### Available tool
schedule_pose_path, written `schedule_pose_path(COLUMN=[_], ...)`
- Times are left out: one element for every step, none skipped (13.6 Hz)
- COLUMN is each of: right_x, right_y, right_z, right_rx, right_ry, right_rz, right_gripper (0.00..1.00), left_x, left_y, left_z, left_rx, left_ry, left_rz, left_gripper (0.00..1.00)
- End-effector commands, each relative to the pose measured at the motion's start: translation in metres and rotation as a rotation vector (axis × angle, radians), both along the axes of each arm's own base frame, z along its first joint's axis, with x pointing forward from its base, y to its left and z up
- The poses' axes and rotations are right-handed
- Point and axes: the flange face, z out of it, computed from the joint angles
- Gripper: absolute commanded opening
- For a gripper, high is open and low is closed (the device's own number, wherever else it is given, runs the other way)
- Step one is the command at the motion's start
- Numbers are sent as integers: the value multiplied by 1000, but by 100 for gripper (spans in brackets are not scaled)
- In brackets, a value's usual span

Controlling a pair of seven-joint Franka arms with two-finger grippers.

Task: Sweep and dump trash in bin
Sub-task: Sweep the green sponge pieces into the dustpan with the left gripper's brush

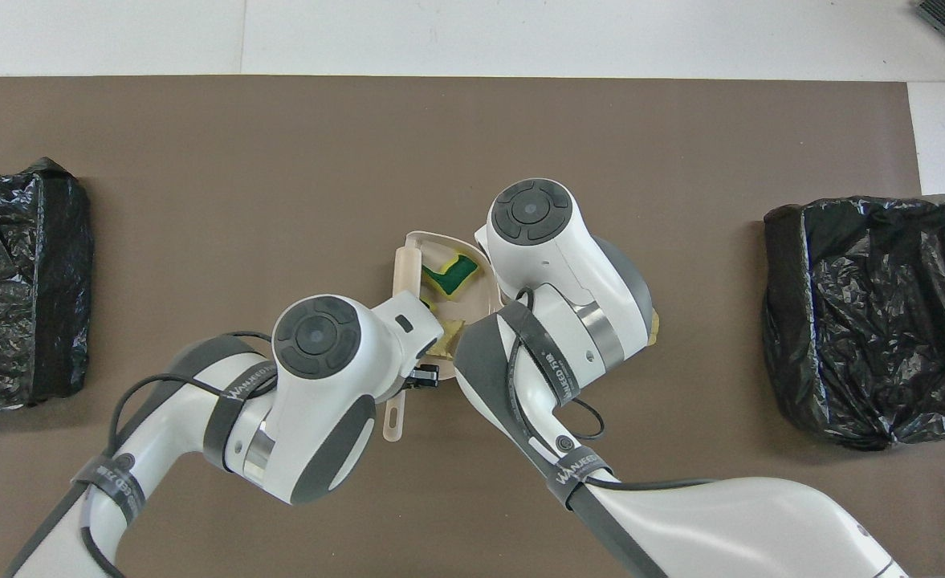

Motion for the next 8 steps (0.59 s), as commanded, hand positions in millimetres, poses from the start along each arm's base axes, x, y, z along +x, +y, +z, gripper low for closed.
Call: schedule_pose_path(right_x=[-2, -2, -2, -2, -2, -2, -2, -2], right_y=[-1, -2, -2, -2, -2, -2, -2, -3], right_z=[0, 0, 0, 0, 0, 0, 0, 0], right_rx=[-36, -35, -35, -36, -35, -36, -37, -38], right_ry=[-6, -6, -6, -6, -6, -4, -3, -2], right_rz=[-21, -21, -21, -23, -21, -21, -21, -24], right_gripper=[0, 0, 0, 0, 0, 0, 0, 0], left_x=[-23, -18, -9, 4, 16, 27, 38, 45], left_y=[-21, -16, -3, 13, 29, 40, 55, 66], left_z=[13, 23, 31, 44, 58, 77, 90, 100], left_rx=[-21, -29, -29, -38, -51, -61, -56, -64], left_ry=[-2, -12, -9, -7, 11, 21, 41, 55], left_rz=[18, 30, 54, 91, 129, 155, 181, 201], left_gripper=[0, 0, 0, 0, 0, 0, 0, 0])
